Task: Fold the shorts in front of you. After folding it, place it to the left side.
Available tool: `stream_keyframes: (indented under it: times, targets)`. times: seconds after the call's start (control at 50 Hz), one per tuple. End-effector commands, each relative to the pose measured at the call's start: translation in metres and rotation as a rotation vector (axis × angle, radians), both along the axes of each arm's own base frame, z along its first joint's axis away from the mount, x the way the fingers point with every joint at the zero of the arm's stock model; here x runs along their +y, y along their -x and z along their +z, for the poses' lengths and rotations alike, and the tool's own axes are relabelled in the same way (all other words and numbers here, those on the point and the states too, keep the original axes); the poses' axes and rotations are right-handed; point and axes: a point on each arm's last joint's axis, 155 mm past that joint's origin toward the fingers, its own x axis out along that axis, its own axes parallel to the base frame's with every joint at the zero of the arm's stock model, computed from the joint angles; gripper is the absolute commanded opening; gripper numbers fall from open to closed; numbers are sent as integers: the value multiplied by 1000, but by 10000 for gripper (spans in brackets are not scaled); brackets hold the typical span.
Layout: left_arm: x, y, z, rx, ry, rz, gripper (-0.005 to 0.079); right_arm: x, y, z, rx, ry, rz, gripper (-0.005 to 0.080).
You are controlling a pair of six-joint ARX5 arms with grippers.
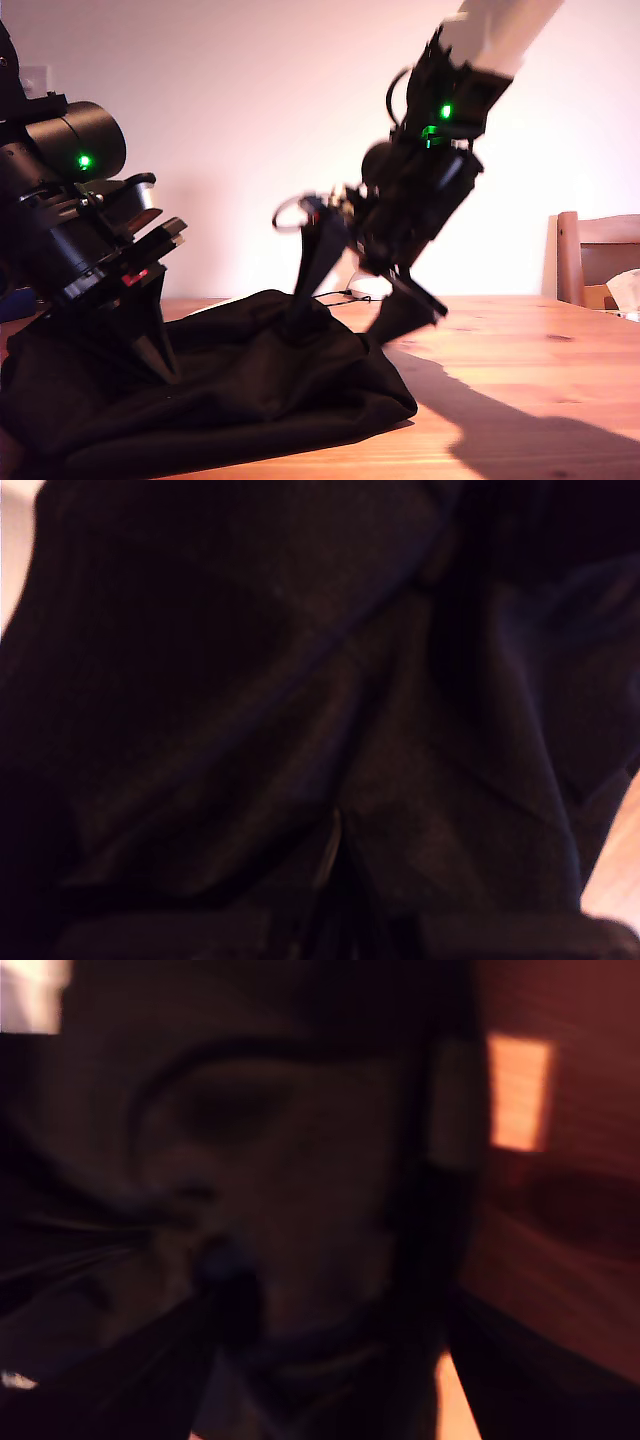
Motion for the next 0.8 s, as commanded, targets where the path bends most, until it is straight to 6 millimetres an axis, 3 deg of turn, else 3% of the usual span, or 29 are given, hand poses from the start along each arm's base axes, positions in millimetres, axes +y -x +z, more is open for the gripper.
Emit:
stream_keyframes:
  times: [0.0, 0.08, 0.16, 0.36, 0.52, 0.78]
  targets:
    - [2, 8, -7, 19, -9, -7, -11, -2, 8, -22, 36, 36, 12, 633]
    - [2, 8, -7, 20, -9, -7, -11, 1, 10, -21, 34, 25, 25, 626]
    - [3, 9, -7, 21, -11, -10, -11, 6, 14, -18, 42, 1, 43, 530]
    - [-3, 11, -6, 4, -11, -40, -14, 12, 14, -17, 24, -10, 54, -17]
    - [-20, 9, -3, -42, 3, -67, -17, 10, 5, -20, 15, 14, 6, -11]
    - [-39, 5, 3, -102, 4, -81, -17, -32, -7, -28, 46, 117, -80, -11]
